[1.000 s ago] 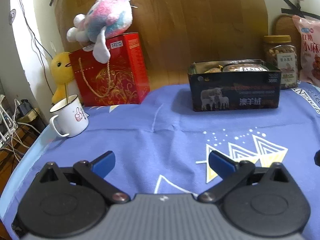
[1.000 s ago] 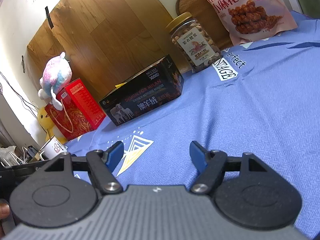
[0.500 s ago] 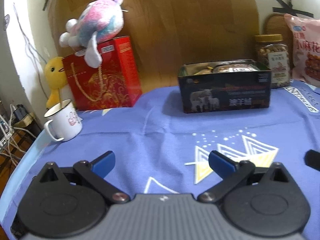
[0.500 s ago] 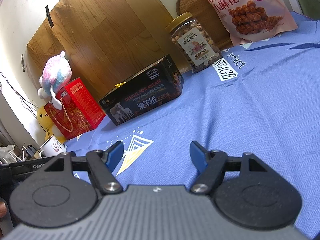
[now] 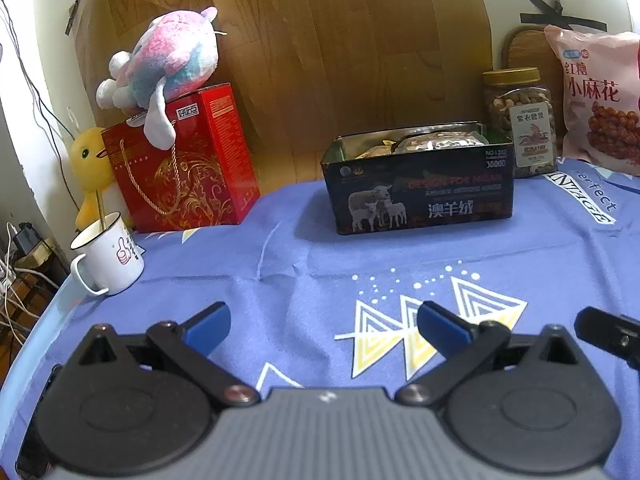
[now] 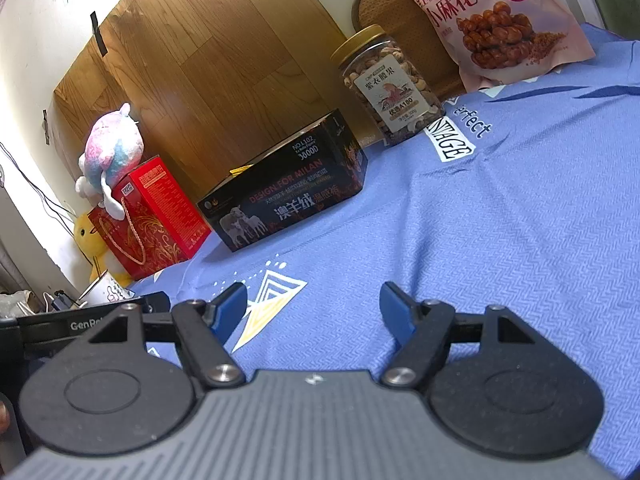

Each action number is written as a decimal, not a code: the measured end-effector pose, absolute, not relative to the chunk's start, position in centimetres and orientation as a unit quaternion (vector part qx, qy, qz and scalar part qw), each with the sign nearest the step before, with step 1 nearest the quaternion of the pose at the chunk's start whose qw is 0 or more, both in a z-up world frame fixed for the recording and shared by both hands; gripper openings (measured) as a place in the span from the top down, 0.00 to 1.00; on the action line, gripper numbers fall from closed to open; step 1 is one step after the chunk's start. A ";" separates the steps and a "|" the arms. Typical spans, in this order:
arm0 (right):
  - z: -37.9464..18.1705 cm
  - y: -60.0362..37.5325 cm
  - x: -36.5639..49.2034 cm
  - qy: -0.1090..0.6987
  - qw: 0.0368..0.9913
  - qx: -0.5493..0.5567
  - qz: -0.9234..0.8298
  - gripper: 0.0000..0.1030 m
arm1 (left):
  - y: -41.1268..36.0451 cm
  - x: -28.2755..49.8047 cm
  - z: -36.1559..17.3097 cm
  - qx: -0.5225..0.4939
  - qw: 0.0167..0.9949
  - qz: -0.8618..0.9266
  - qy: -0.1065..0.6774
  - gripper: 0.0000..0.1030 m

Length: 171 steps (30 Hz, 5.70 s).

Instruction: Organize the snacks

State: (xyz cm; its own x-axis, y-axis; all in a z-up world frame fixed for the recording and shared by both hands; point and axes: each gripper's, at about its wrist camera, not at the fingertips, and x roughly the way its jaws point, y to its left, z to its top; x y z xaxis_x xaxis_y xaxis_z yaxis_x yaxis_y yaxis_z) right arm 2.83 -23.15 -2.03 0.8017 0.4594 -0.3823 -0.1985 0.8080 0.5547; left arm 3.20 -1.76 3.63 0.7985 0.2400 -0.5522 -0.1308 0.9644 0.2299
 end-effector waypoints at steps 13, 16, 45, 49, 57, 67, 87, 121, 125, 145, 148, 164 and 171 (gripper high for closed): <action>-2.0 -23.1 2.8 0.258 0.915 0.252 0.179 0.27 | -2.0 3.2 3.8 0.094 0.945 0.090 0.299 0.00; -2.0 -23.1 2.8 0.258 0.915 0.252 0.179 0.27 | -2.2 3.2 3.7 0.100 0.944 0.092 0.299 0.00; -2.0 -23.0 2.8 0.258 0.915 0.252 0.178 0.26 | -2.8 4.0 2.8 0.102 0.940 0.071 0.318 0.00; -2.1 -23.1 2.9 0.259 0.916 0.251 0.178 0.26 | -2.6 4.1 2.7 0.100 0.939 0.071 0.320 0.00; -2.1 -22.9 2.8 0.257 0.918 0.245 0.176 0.26 | -2.4 4.2 2.6 0.095 0.940 0.068 0.322 0.00; -1.9 -22.7 2.6 0.247 0.926 0.229 0.172 0.26 | -2.0 4.0 2.5 0.092 0.941 0.067 0.320 0.00; -1.7 -22.1 2.1 0.232 0.936 0.207 0.167 0.25 | -1.3 3.7 2.2 0.097 0.939 0.084 0.319 0.00; -1.5 -21.9 2.2 0.234 0.937 0.198 0.166 0.25 | -0.1 3.9 1.9 0.083 0.934 0.099 0.333 0.00; -1.5 -21.9 2.1 0.234 0.937 0.198 0.166 0.25 | 0.0 3.9 2.0 0.089 0.935 0.104 0.328 0.00; -1.5 -21.9 2.1 0.233 0.938 0.197 0.166 0.25 | 0.0 3.6 2.0 0.099 0.936 0.105 0.322 0.00; -1.5 -21.9 2.1 0.233 0.938 0.197 0.166 0.25 | -0.1 3.7 2.0 0.100 0.935 0.103 0.323 0.00; -1.5 -21.8 2.1 0.233 0.938 0.197 0.166 0.25 | -0.4 3.7 1.9 0.106 0.934 0.097 0.326 0.00; -1.5 -21.9 2.1 0.233 0.938 0.197 0.166 0.25 | -0.5 3.7 1.9 0.108 0.935 0.094 0.325 0.00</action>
State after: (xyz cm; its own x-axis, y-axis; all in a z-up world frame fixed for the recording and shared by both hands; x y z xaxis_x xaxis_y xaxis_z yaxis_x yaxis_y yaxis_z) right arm 2.12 -21.87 -1.50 0.8369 0.4021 -0.3714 -0.2188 0.8677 0.4464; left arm 3.72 -0.49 1.93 0.7711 0.2462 -0.5871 -0.1062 0.9590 0.2628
